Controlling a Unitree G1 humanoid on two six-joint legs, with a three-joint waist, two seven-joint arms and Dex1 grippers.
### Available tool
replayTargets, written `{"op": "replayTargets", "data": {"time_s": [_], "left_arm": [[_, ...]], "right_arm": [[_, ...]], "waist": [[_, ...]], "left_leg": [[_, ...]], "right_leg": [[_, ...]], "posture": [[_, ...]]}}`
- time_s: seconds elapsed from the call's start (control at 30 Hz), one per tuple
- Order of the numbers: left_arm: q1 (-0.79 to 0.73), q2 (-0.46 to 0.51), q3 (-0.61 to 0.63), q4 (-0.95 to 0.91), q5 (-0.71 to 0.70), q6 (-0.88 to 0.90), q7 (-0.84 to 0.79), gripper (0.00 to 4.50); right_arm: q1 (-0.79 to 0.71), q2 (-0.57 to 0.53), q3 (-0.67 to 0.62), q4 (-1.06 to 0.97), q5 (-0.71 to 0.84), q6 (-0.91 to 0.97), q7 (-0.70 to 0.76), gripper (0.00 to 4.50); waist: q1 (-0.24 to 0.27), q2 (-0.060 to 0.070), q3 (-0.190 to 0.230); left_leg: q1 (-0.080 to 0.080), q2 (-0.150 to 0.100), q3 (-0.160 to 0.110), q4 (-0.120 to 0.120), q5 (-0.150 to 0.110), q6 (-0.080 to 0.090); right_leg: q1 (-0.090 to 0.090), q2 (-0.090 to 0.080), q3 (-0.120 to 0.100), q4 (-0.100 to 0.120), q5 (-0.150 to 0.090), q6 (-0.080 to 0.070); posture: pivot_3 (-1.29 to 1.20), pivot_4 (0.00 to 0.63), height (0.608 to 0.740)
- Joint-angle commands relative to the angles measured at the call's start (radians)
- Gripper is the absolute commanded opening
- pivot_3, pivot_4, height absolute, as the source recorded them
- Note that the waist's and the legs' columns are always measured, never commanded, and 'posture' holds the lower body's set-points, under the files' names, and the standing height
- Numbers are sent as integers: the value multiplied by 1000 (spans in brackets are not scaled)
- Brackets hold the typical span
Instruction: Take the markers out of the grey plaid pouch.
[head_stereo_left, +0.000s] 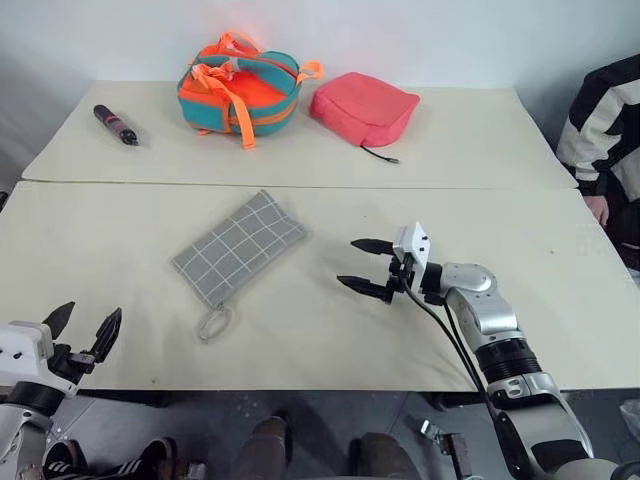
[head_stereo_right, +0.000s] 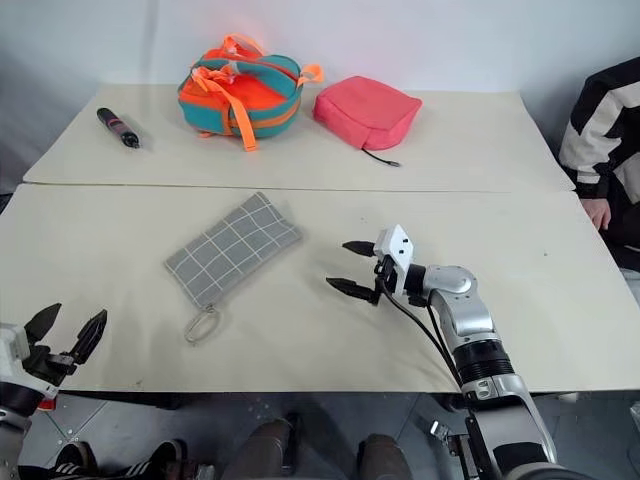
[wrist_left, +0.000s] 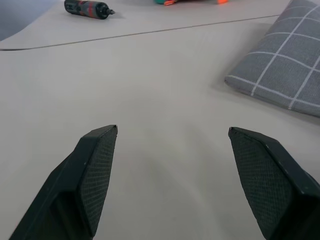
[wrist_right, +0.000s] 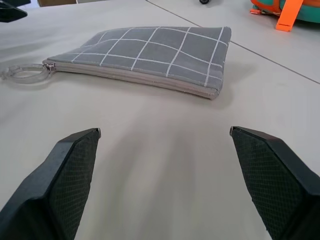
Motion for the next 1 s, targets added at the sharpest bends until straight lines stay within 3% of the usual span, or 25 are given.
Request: {"op": "replayTargets", "data": {"time_s": [0.03, 0.3, 0.4, 0.73, 1.0], "left_arm": [[14, 14, -11, -51, 6, -14, -15, 3770], [-16, 28, -32, -37, 50, -35, -7, 3770], [-39, 47, -43, -5, 121, -90, 10, 3805], [-115, 153, -184, 170, 413, -356, 32, 3805], [-119, 206, -246, 238, 498, -503, 43, 3805]], "right_arm": [[7, -8, -15, -47, 4, -7, -3, 4331], [-29, 54, 10, -35, -10, 2, -42, 4331], [-76, 131, 25, 1, -26, -21, -82, 3717], [-403, 413, 92, 535, -292, -276, -483, 183], [-526, 468, 170, 825, -486, -289, -721, 31]], "waist": [[0, 0, 0], [-2, 0, 0], [-12, 0, 0], [-25, -1, 0], [-26, -3, -2]], "left_leg": [[0, 0, 0, 0, 0, 0], [0, 1, 2, 0, 0, 0], [0, 2, 3, -1, 0, 0], [1, 3, 6, -5, 2, -2], [1, 6, 17, -10, 6, 2]], "right_leg": [[0, 0, 0, 0, 0, 0], [-1, 1, 2, 0, 0, 0], [-3, 1, 3, 1, 1, 0], [-16, 3, 6, 10, 1, -1], [-28, -1, 2, 24, 2, -3]], "posture": [[0, 150, 740], [0, 150, 740], [0, 150, 740], [0, 150, 740], [0, 150, 740]]}}
